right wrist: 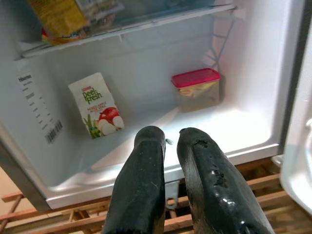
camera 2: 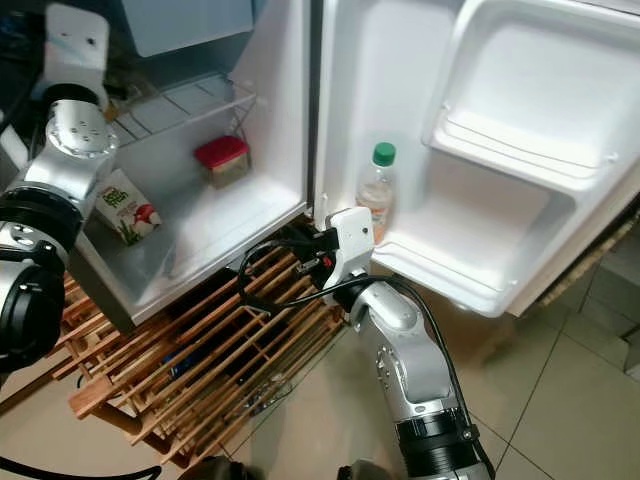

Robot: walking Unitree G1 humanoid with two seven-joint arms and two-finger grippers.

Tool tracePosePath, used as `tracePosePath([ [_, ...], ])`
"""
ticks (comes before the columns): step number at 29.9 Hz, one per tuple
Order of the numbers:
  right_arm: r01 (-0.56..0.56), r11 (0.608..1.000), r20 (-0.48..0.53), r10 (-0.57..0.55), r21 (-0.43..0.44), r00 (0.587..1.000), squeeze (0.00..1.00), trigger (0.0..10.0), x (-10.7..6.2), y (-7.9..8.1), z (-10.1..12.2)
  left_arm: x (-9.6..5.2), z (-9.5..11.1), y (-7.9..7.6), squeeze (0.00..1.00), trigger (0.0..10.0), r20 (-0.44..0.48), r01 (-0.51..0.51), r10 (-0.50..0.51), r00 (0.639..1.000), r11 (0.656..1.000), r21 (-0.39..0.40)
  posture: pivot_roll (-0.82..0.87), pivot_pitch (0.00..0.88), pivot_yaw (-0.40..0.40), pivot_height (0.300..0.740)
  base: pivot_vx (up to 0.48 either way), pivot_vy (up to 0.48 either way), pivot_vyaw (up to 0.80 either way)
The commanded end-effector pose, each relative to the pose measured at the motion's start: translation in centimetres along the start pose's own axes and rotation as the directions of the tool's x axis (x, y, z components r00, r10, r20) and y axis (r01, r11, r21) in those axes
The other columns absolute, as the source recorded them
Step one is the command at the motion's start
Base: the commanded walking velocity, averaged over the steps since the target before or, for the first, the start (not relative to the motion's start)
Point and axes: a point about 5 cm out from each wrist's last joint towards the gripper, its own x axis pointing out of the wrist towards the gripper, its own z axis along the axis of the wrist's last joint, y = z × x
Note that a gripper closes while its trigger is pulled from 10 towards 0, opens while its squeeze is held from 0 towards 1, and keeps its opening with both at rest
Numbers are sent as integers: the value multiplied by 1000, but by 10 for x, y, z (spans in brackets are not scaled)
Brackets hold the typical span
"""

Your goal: Restocking fridge

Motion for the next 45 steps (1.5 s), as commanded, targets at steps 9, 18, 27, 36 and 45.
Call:
tracePosePath([
  [9, -1, 1000, -12, 1, -8, 1000, 0, 10000, 0, 0, 0, 2, 8, -12, 1000, 0, -73, 127, -134, 988, 987, -97, -104, 0, -11, 714, 0, 0, 0],
  [18, 4, 1000, -11, -4, -13, 1000, 0, 10000, 0, 0, 0, 3, 51, -29, 1000, 0, 140, 256, -254, 957, 967, 3, -118, 0, -7, 714, 0, 0, 0],
  [27, 12, 1000, -11, -12, -11, 1000, 0, 10000, -2, 1, -2, 3, 61, -31, 1000, 10000, 187, 239, -261, 947, 962, 132, -122, 0, -7, 714, 0, 0, 0],
  [36, 13, 1000, -11, -14, -14, 1000, 0, 10000, -2, 2, -2, 3, 74, -29, 1000, 10000, 344, 83, -253, 904, 894, 440, -126, 0, -6, 714, 0, 0, 0],
  [45, 13, 1000, -18, -14, -26, 1000, 0, 10000, -3, 2, -3, -5, 60, -42, 1000, 10000, 344, 36, -379, 859, 715, 699, -120, 0, -17, 714, 0, 0, 0],
])
